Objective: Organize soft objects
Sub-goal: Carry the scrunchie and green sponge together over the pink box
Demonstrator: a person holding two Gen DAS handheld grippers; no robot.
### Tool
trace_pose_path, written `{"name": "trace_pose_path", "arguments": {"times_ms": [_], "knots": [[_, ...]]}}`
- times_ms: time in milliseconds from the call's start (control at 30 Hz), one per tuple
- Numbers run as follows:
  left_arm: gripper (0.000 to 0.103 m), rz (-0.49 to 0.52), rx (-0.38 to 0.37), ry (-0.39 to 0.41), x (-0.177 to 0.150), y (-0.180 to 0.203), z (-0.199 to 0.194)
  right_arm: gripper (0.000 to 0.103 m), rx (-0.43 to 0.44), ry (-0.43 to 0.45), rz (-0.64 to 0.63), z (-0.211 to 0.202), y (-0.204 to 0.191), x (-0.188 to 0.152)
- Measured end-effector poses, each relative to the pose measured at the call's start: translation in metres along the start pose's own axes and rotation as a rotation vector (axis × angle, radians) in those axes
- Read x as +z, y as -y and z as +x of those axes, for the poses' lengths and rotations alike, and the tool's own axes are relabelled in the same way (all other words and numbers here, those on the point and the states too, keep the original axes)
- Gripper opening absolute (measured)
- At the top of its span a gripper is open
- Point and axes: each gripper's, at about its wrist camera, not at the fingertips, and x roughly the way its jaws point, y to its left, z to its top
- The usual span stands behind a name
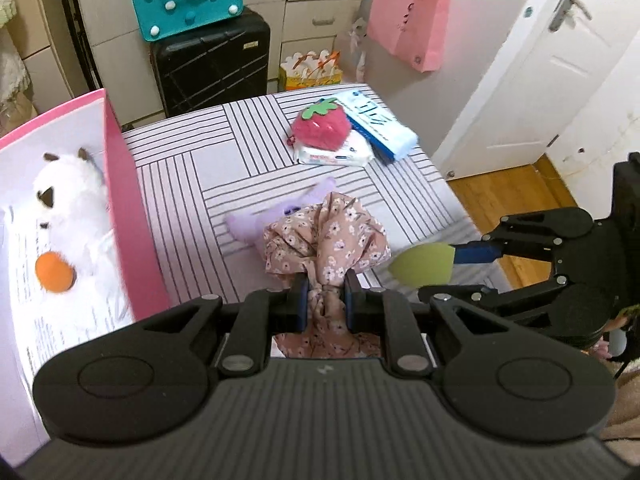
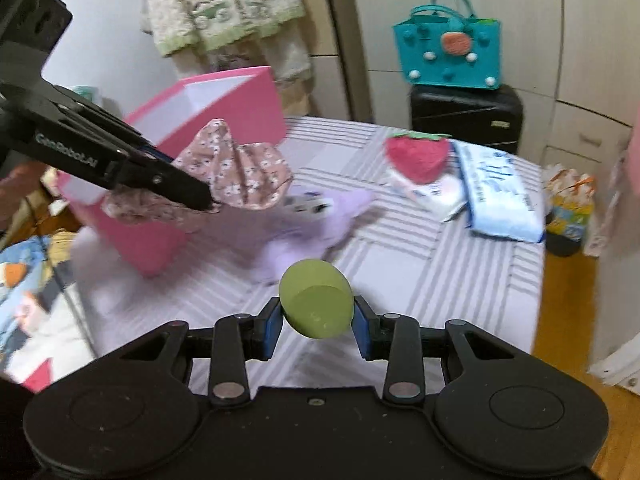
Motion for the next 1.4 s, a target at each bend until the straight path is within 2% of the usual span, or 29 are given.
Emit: {"name": "trace_pose_path", "arguments": {"times_ms": [300,667,800,867,967,1033,1133,1233,1300,1400], "knots": [[0.016,0.02,-0.003,0.068,-0.044,-0.002,-0.053,0.042,0.128,-0.015,0.008,-0.027,-0.037,0.001],[0.016,-0.016,0.016,0.129,-0.081,-0.023,-0.106,0.042,0.245,-0.023,-0.052,-0.03,-0.074,0.031],[0.017,-0.033,0.028,0.165,-0.086,-0.034,-0.121,0.042,0.237,0.011,-0.128,-0.027,-0.091,0.045],[0.017,-0.072,0.031,0.181,-0.089,-0.045,-0.124,0.042,0.22,0.039,-0.161,-0.022,-0.097,0.054],[0.017,-0.135,0.042,0.196,-0.095,-0.066,-0.128,0.042,0.249,0.052,-0.17,-0.014,-0.102,0.068],[0.017,-0.173,0.06,0.208,-0.099,-0.082,-0.132,0.042,0.259,0.061,-0.186,-0.008,-0.108,0.077],[0.017,-0.205,0.087,0.225,-0.1,-0.101,-0.138,0.042,0.213,0.092,-0.247,-0.003,-0.12,0.084],[0.017,-0.2,0.151,0.253,-0.098,-0.117,-0.14,0.042,0.194,0.109,-0.299,0.006,-0.131,0.094],[0.018,-0.194,0.188,0.251,-0.095,-0.128,-0.136,0.042,0.192,0.115,-0.327,0.011,-0.135,0.099],[0.018,-0.224,0.187,0.226,-0.09,-0.149,-0.125,0.042,0.191,0.118,-0.37,0.022,-0.144,0.11]]}}
